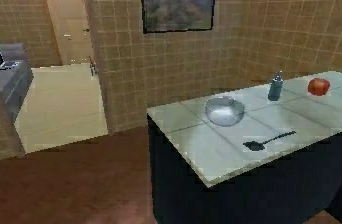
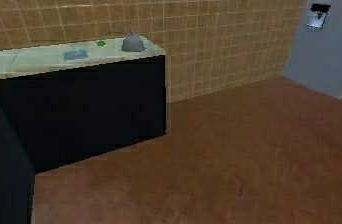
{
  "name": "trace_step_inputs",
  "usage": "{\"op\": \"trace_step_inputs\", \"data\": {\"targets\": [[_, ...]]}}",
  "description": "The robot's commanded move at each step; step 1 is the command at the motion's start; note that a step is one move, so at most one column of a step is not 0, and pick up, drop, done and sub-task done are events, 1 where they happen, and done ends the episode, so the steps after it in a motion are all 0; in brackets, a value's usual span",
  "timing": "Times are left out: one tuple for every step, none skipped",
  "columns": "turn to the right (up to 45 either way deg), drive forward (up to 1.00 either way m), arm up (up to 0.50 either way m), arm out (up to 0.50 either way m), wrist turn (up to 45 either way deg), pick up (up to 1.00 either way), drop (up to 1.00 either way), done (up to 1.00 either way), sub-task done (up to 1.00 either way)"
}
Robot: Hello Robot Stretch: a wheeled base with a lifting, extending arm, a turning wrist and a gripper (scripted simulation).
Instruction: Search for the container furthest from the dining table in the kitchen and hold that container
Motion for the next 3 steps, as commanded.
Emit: {"op": "trace_step_inputs", "data": {"targets": [[-45.0,0.0,0.0,0.0,0.0,0.0,0.0,0.0,0.0],[-27.0,0.0,0.0,0.0,0.0,0.0,0.0,0.0,0.0],[45.0,0.0,0.0,0.0,0.0,0.0,0.0,0.0,0.0]]}}
